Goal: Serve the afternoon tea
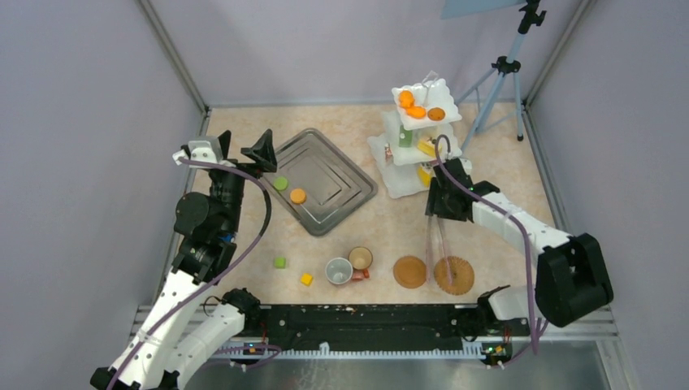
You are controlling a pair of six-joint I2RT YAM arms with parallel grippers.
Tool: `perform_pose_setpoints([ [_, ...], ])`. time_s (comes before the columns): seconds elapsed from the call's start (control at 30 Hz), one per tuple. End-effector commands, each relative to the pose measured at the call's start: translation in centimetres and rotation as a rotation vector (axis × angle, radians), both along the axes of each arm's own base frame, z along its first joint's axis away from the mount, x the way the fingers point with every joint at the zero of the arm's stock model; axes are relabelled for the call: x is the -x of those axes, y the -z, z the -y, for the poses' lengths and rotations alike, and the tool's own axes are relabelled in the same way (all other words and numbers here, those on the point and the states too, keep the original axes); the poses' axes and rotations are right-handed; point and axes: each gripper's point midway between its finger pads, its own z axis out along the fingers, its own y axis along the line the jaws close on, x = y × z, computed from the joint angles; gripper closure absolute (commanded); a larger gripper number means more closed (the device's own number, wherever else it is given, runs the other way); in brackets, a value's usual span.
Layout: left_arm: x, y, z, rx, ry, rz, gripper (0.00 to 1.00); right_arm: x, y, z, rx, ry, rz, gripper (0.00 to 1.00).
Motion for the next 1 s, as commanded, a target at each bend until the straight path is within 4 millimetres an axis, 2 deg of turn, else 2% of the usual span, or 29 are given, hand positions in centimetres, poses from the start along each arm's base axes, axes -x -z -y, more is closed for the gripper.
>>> perform_pose_setpoints([
  [0.0,0.5,-1.8,-0.1,0.021,0.007,0.044,0.01,0.0,1.2,-0.7,-0.019,0.006,-0.062,0.44],
  [0.13,0.6,-1.8,-0.1,0.022,0.010,0.047,0.01,-0.7,2.3,-1.5,-0.042,-0.019,-0.056,0.56],
  [0.27,0.5,-1.8,-0.1,0.020,0.005,0.044,0.01,-0.9,3.2,-1.2,-0.001,-0.035,-0.088,0.58],
  [0.4,0.4,-1.7,-0.1,0.017,0.006,0.041,0.01,-1.0,2.7,0.1,0.075,-0.025,-0.087,0.59],
  [0.5,0.4,-1.7,-0.1,0.018,0.007,0.042,0.01,-0.9,2.3,0.7,0.098,-0.025,-0.068,0.69],
  [0.6,0.5,-1.8,-0.1,0.019,0.007,0.044,0.01,-0.7,2.7,0.1,0.075,-0.069,-0.080,0.76],
  [0.63,0.5,-1.8,-0.1,0.020,0.008,0.044,0.01,-0.7,2.8,-0.4,0.055,-0.087,-0.083,0.75],
  [0.77,0.4,-1.7,-0.1,0.018,0.007,0.040,0.01,-0.6,2.6,-0.8,0.032,-0.111,-0.075,0.60],
  [0.97,0.4,-1.6,0.0,0.018,0.010,0.039,0.01,0.0,0.3,-0.6,0.025,-0.120,-0.049,0.55],
])
